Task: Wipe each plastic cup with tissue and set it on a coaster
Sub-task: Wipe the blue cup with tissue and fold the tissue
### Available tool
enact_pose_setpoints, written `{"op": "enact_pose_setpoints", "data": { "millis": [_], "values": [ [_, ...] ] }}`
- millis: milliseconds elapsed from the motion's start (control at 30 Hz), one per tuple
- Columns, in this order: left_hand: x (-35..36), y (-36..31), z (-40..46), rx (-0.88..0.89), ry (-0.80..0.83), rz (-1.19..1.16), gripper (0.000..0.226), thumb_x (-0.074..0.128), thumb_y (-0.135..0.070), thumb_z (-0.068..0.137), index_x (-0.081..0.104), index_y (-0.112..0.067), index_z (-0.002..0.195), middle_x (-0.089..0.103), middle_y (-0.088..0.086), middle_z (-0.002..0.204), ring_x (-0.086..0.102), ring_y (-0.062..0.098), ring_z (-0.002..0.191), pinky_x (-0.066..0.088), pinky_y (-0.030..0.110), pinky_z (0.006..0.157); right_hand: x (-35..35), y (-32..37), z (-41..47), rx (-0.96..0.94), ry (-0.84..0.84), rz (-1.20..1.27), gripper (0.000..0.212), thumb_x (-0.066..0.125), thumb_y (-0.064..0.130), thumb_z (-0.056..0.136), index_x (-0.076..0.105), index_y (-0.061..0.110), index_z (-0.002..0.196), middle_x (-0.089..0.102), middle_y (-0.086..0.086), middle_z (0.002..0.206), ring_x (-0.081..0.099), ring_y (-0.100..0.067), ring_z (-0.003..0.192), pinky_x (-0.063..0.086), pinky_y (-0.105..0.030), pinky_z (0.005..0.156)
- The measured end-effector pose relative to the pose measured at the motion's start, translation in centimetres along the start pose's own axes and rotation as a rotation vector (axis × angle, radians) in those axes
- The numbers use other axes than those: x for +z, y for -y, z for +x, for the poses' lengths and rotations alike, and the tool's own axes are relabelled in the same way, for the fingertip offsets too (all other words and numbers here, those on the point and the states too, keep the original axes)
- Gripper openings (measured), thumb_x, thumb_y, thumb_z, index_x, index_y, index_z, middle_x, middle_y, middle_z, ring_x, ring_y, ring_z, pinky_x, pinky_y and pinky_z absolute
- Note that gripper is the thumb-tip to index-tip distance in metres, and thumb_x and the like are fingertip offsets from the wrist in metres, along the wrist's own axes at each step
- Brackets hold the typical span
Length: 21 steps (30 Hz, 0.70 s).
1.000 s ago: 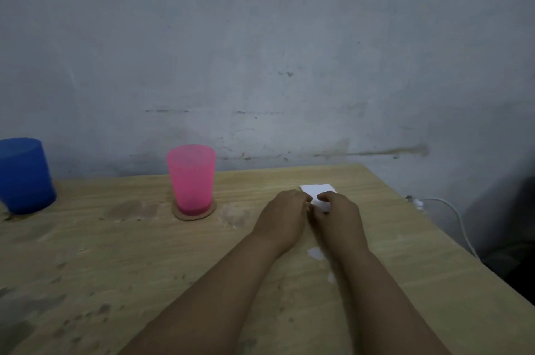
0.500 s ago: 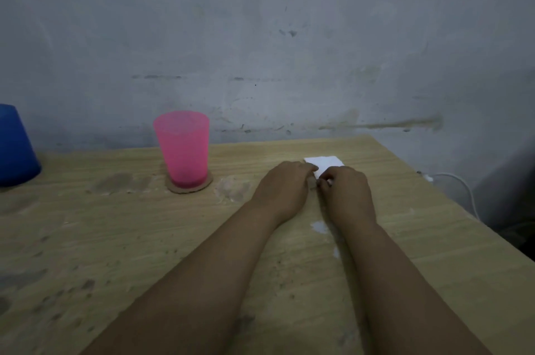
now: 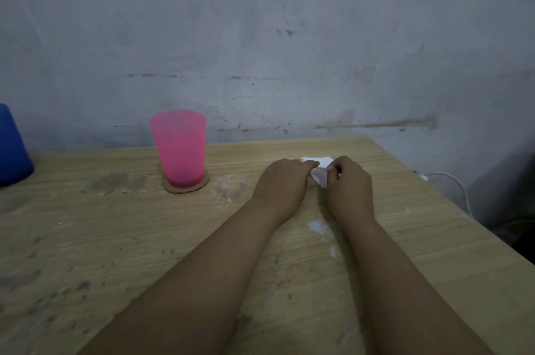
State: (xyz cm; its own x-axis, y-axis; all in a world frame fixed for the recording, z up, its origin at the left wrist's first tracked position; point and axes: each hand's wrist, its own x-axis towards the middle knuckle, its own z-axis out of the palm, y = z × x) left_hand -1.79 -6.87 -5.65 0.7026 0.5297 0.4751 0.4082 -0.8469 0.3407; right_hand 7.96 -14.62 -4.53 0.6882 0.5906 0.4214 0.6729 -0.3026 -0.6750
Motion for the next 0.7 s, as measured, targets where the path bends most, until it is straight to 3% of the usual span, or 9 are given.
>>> {"op": "enact_pose_setpoints", "data": {
  "millis": [133,267,367,433,533,700],
  "values": [
    [-0.4,0.0,0.2,0.006,-0.073,-0.014,0.032,0.051,-0.015,0.089,0.064,-0.019,0.118,0.07,0.007,0.101,0.059,0.029,0.095,0.045,0.038,0.078,0.1,-0.3,0.2,0.021,-0.026,0.037,0.015,0.039,0.009,0.092,0.052,0.01,0.085,0.058,-0.006,0.086,0.052,-0.023,0.079,0.034,-0.03,0.063],
    [-0.6,-0.1,0.7,0.025,-0.153,0.077,0.018,0.056,-0.018,0.088,0.069,-0.019,0.1,0.065,0.002,0.093,0.054,0.024,0.091,0.032,0.031,0.07,0.0,-0.2,0.0,-0.069,-0.064,0.013,0.014,0.037,0.01,0.094,0.047,0.013,0.085,0.058,-0.01,0.082,0.054,-0.027,0.076,0.044,-0.04,0.063],
    [-0.7,-0.2,0.8,-0.008,-0.244,0.037,0.01,0.061,-0.019,0.086,0.071,-0.018,0.089,0.062,0.0,0.09,0.053,0.021,0.089,0.029,0.029,0.071,-0.1,0.1,-0.1,-0.14,-0.111,0.013,0.011,0.04,0.015,0.095,0.047,0.015,0.087,0.053,-0.002,0.078,0.053,-0.029,0.08,0.046,-0.045,0.069],
    [-0.7,-0.1,0.9,-0.05,-0.333,-0.032,0.007,0.064,-0.017,0.084,0.071,-0.016,0.084,0.06,-0.001,0.09,0.051,0.018,0.089,0.036,0.028,0.072,-0.3,0.2,-0.1,-0.121,-0.126,0.081,0.008,0.047,0.025,0.094,0.05,0.017,0.096,0.052,0.003,0.084,0.053,-0.027,0.088,0.045,-0.042,0.076],
    [-1.1,-0.2,0.8,-0.159,-0.383,-0.249,0.006,0.062,-0.018,0.088,0.066,-0.014,0.086,0.06,-0.003,0.097,0.046,0.007,0.094,0.036,0.022,0.076,-0.5,0.1,-0.2,-0.08,-0.099,0.193,0.026,0.057,0.031,0.089,0.051,0.022,0.112,0.053,0.006,0.095,0.048,-0.016,0.095,0.039,-0.034,0.082],
    [-1.9,-1.1,-0.1,-0.28,-0.274,-0.581,0.008,0.052,-0.02,0.096,0.055,-0.017,0.09,0.065,-0.003,0.082,0.061,0.011,0.077,0.048,0.03,0.067,-0.9,0.2,-0.3,-0.058,-0.116,0.242,0.012,0.054,0.015,0.087,0.065,0.018,0.09,0.065,-0.003,0.088,0.057,-0.022,0.088,0.036,-0.028,0.067]
  ]
}}
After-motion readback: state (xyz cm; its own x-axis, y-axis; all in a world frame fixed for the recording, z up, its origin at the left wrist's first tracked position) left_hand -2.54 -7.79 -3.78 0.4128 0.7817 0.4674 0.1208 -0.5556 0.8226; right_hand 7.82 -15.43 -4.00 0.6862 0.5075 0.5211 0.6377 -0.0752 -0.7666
